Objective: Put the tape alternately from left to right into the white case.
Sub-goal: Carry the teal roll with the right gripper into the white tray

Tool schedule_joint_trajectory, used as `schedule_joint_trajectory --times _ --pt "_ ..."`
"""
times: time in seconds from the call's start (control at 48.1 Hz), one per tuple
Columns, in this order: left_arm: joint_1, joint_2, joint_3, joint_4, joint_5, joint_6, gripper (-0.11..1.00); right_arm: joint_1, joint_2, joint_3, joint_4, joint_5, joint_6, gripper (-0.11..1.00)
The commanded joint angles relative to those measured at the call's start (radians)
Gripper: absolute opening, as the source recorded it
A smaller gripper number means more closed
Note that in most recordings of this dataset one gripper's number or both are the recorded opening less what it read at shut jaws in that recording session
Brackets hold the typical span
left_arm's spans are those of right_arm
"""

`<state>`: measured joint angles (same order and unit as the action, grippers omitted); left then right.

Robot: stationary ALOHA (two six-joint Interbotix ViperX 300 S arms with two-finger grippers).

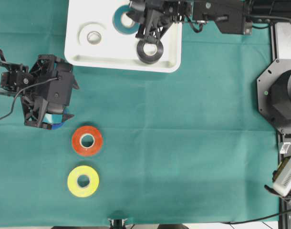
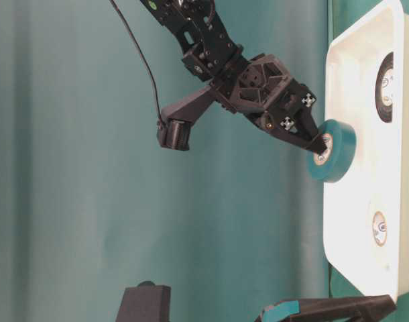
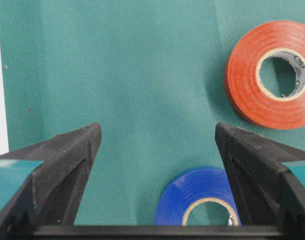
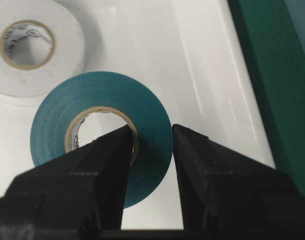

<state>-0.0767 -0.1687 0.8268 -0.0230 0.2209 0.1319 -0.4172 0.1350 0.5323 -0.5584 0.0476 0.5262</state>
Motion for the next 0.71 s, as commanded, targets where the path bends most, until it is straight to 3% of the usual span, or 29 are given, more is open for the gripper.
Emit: schedule_joint_trajectory --times 0.0,0.458,0.541,0.686 --pt "-0.003 -0.012 -0.009 -0.002 -0.006 0.0 0.96 -0.005 -0.014 -0.021 -0.003 -0.005 0.0 0.0" --pt "-0.003 -0.012 -0.012 -0.003 -0.008 0.0 0.96 -0.006 -0.014 -0.021 -0.003 0.003 0.0 0.04" --pt "-0.003 -0.012 -0.012 -0.002 -0.006 0.0 0.96 -0.006 -0.014 -0.021 -0.003 0.017 0.002 0.19" --pt "-0.003 -0.012 -0.014 -0.002 -0.006 0.0 0.96 -0.005 -0.015 -0.018 -0.002 0.038 0.003 0.61"
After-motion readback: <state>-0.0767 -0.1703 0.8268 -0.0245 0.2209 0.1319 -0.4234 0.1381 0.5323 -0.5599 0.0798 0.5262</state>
